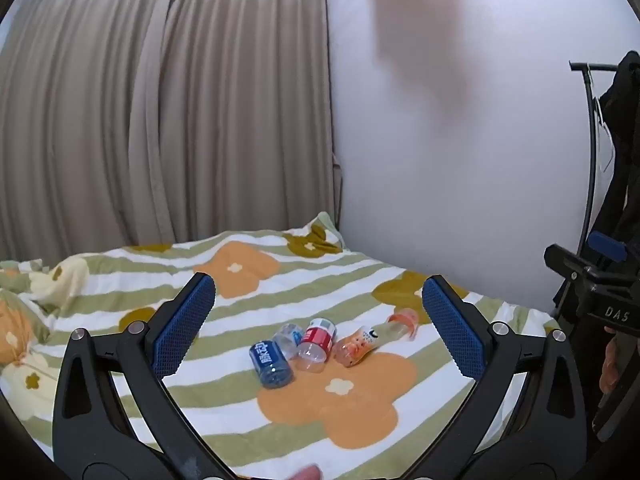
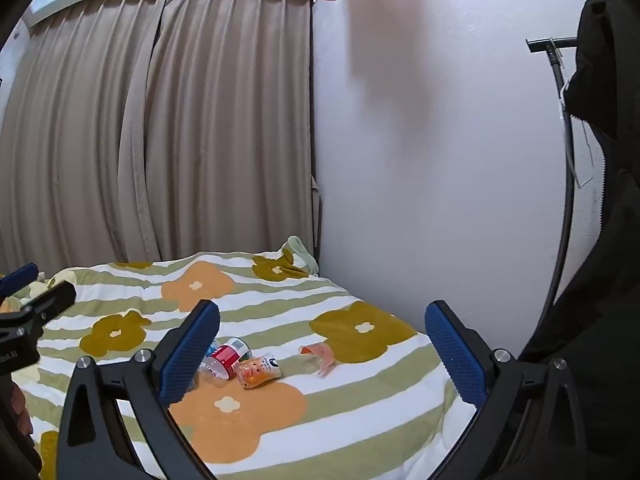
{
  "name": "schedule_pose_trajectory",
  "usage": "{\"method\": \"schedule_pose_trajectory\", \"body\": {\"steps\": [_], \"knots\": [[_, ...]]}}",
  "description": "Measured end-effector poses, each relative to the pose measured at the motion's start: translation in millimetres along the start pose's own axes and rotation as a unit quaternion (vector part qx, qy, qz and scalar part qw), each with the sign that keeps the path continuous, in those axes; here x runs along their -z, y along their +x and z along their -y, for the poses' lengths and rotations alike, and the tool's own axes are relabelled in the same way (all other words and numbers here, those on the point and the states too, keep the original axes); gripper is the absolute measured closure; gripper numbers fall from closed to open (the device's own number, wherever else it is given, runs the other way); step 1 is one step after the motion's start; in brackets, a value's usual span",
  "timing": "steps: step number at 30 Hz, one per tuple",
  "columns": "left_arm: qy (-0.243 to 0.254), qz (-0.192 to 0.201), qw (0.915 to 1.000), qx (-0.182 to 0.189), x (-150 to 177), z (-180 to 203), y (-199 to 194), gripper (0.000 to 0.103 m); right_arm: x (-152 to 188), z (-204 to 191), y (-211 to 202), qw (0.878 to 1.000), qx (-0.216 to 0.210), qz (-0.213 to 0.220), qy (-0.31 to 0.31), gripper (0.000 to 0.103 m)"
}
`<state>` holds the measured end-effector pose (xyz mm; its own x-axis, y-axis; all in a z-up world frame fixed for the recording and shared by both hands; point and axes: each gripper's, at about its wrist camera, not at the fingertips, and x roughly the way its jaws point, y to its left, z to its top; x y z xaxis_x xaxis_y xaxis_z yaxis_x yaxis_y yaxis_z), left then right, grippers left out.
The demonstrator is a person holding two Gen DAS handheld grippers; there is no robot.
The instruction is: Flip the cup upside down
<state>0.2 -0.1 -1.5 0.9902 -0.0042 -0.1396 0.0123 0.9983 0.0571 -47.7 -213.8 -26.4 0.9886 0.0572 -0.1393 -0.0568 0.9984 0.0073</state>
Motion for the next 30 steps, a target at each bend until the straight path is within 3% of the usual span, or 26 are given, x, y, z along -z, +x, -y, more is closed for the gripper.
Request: {"method": "schedule_pose_trajectory", "body": {"steps": [4,7,30], "knots": [[-0.003,0.025,0.9997,-0.005,0,4,-12,0.0,1,-2,-6,1.0,-0.002,-0.003,-0.007,0.001],[-0.006,0.01,0.9999,-0.005,-6,8,-5,0.0,-5,2,-5,1.0,0.003,-0.008,0.004,0.001],[-0.009,0.014,0.9999,0.001,-14,4,-11,0.0,-8,2,-8,1.0,0.004,-0.013,-0.009,0.001]]}}
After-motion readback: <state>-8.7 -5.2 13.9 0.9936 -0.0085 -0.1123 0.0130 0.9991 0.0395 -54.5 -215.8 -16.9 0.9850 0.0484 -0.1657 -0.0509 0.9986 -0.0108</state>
